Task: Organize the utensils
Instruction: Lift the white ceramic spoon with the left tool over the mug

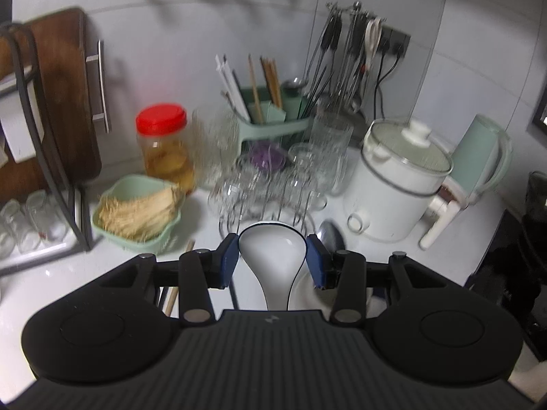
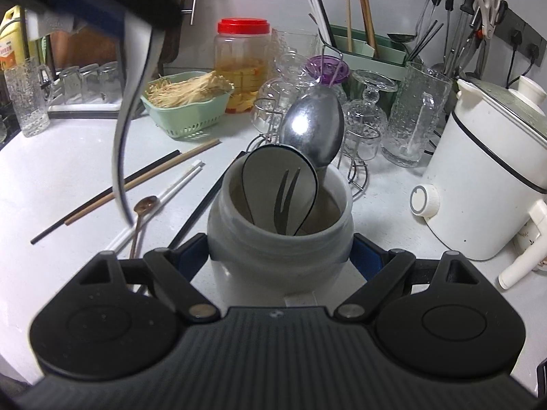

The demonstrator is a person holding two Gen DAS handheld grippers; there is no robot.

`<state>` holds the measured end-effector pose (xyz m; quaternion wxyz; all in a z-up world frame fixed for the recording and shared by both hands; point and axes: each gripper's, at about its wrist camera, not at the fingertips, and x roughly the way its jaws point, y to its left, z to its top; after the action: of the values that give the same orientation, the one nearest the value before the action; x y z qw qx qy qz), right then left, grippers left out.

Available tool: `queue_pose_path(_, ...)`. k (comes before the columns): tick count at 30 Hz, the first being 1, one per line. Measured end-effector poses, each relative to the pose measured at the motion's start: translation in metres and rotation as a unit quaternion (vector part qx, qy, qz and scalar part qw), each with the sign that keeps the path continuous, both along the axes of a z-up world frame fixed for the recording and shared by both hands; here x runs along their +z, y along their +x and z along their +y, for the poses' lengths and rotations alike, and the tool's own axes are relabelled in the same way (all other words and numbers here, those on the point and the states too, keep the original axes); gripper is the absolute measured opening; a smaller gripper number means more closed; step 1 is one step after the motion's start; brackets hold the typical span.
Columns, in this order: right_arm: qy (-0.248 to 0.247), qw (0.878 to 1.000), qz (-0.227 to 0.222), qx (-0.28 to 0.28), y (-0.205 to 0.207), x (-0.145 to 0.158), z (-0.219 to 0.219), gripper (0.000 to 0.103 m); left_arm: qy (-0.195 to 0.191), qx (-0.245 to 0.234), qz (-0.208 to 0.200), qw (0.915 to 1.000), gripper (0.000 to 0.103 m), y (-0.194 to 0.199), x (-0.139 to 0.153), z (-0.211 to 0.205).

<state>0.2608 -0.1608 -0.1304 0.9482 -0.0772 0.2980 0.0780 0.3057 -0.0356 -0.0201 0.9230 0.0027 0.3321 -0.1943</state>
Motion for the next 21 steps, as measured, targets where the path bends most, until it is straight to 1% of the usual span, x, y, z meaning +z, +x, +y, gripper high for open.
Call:
queue_pose_path(4, -0.001, 1.000, 0.000, 0.005, 0.001, 0.000, 0.005, 0.091, -0.017, -0.013, -0.011, 0.9997, 0.048, 0.003, 0.019, -0.002)
queue_pose_path(10, -0.003, 1.000, -0.001, 0.013, 0.002, 0.000, 0.010, 0.091, -0.024, -0.037, -0.028, 0.9986, 0.048, 0.005, 0.034, -0.018)
queue_pose_path(14, -0.003, 1.000, -0.001, 0.016, 0.002, 0.000, 0.010, 0.091, -0.022, -0.054, -0.027, 0.9980, 0.048, 0.010, 0.033, -0.030)
queue_pose_path(21, -0.004, 1.000, -0.003, 0.021, 0.001, -0.001, 0.010, 0.091, -0.008, -0.078, -0.015, 0.9968, 0.048, 0.016, 0.018, -0.049)
